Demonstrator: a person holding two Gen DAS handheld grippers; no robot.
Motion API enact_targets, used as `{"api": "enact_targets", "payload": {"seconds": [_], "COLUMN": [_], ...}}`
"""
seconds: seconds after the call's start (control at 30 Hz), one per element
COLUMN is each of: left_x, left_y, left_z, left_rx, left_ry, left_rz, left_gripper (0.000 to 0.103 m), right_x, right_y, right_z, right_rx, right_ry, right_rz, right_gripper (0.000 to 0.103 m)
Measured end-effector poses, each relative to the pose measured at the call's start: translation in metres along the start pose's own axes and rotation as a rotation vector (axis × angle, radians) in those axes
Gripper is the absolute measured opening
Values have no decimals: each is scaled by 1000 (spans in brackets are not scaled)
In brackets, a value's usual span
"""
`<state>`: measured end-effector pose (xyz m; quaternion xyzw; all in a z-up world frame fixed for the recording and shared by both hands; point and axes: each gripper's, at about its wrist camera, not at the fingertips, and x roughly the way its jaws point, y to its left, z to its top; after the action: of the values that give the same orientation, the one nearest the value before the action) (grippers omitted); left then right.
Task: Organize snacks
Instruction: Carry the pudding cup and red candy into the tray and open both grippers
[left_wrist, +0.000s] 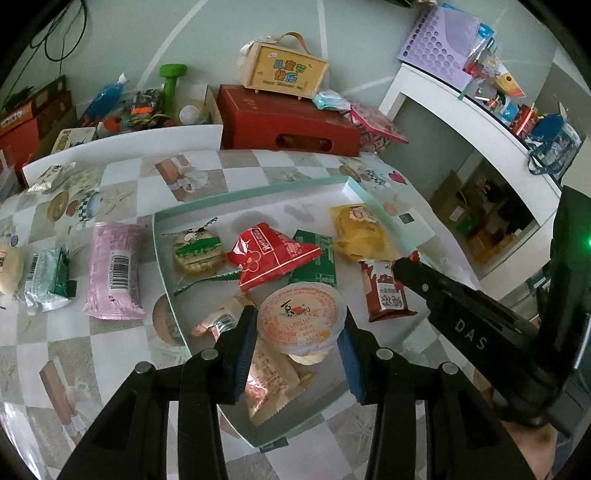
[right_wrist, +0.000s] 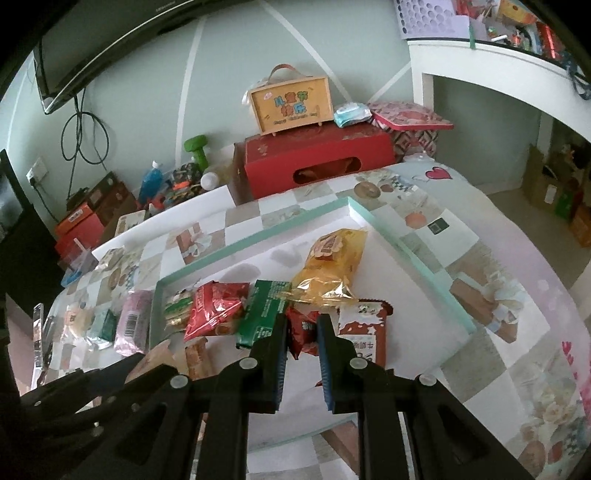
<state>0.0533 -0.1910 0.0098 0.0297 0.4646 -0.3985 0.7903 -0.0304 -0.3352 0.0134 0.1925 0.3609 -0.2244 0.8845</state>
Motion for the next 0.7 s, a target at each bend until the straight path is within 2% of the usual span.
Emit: {"api": "enact_targets", "payload": {"seconds": [0.07,0.1,0.13,0.4,0.43,0.47,0.5,0.53,0.57,0.6,0.7], "left_x": [-1,-4,-6,-13,-14,-15,-16,-17,-18,-18,-18], "left_y": [4,5,5,15,17,20,24,29,37,43,67], "left_z": [0,0,0,2,1,2,2,2,2,1,-1], "left_rx": [-19,-26,-30,-55,-59,-67,-78,-91,-115,-131,-201], "left_ry": [-3,-12,-21,-41,-44,-48,-53,-57,-62,-62,-50], "left_rz": [-7,-15,-20,6,10,19,35,51,78,93,175], "left_gripper": [54,63,66,66,69,72,81,87,87,87,89], "right_x": [1,2,2,5,6,7,9,11,12,13,14], "right_y": [2,2,2,0,0,1,1,2,2,2,4], "right_z": [-1,-1,-1,-2,-2,-3,-3,-3,-4,-5,-5], "right_rx": [-1,0,2,13,10,8,7,6,5,4,-4], "right_ry": [7,9,10,27,31,38,45,53,63,65,70], "right_rz": [5,6,8,7,5,0,-5,-12,-22,-28,-29], "right_gripper": [19,19,19,19,21,24,35,52,60,66,69]}}
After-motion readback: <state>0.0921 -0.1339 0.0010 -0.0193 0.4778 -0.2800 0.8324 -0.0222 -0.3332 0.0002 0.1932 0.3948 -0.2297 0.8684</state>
